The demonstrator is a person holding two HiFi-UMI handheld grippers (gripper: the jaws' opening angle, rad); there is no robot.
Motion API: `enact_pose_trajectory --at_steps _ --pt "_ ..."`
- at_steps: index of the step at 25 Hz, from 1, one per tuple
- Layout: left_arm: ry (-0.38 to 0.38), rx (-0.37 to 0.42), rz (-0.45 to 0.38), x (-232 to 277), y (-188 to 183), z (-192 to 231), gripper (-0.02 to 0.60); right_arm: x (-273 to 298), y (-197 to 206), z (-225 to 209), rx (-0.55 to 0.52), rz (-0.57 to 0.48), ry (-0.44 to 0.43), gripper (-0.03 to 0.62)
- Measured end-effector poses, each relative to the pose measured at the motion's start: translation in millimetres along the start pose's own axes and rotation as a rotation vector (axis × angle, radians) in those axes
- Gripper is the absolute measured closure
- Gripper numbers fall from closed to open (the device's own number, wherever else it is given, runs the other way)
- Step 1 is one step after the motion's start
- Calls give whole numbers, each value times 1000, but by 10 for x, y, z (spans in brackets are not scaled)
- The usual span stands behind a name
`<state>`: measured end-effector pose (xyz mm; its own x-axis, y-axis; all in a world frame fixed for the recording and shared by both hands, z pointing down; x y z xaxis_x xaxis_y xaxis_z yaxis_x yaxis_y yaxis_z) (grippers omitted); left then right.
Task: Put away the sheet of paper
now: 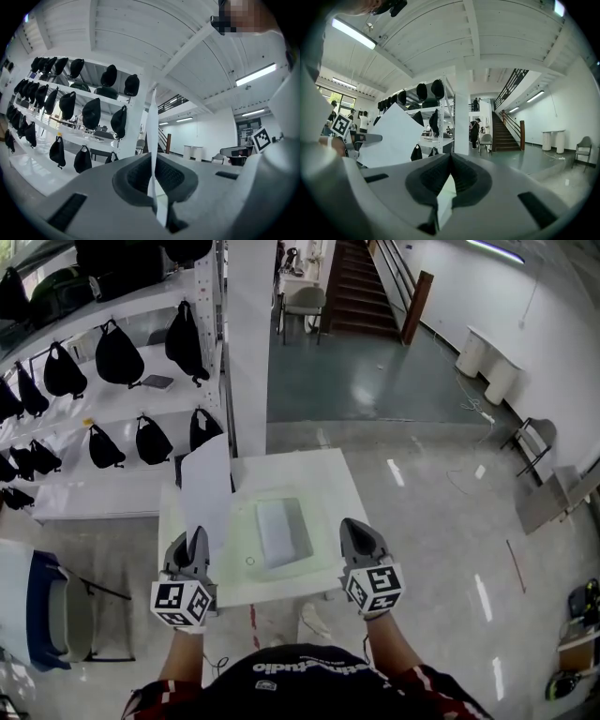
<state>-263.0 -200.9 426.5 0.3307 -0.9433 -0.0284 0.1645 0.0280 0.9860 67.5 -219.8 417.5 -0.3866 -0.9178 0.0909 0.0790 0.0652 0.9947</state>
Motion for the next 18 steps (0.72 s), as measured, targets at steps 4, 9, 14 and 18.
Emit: enact_pose_trajectory --at_steps 4,9,14,18 --pt "13 -18 5 92 23 -52 577 98 -23 -57 5 -9 -12 603" --pt "34 -34 17 190 71 -87 577 262 -23 -53 8 -17 -38 603" --pt "61 -159 41 260 180 -71 577 339 -16 -75 10 -15 -55 603" --pt "60 -233 62 312 301 -53 577 359 22 -127 17 -10 -64 603"
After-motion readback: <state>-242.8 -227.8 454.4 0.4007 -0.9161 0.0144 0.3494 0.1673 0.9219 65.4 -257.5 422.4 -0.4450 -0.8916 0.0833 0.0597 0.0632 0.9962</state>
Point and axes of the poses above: the fingertips, and each gripper's own axes: x forward along the fingers, z to its left, y out of its underside, the point moved 4 cm from there along -x, backward along the fingers, and after that the axes turned 1 degree about y, right-handed, at the moved point
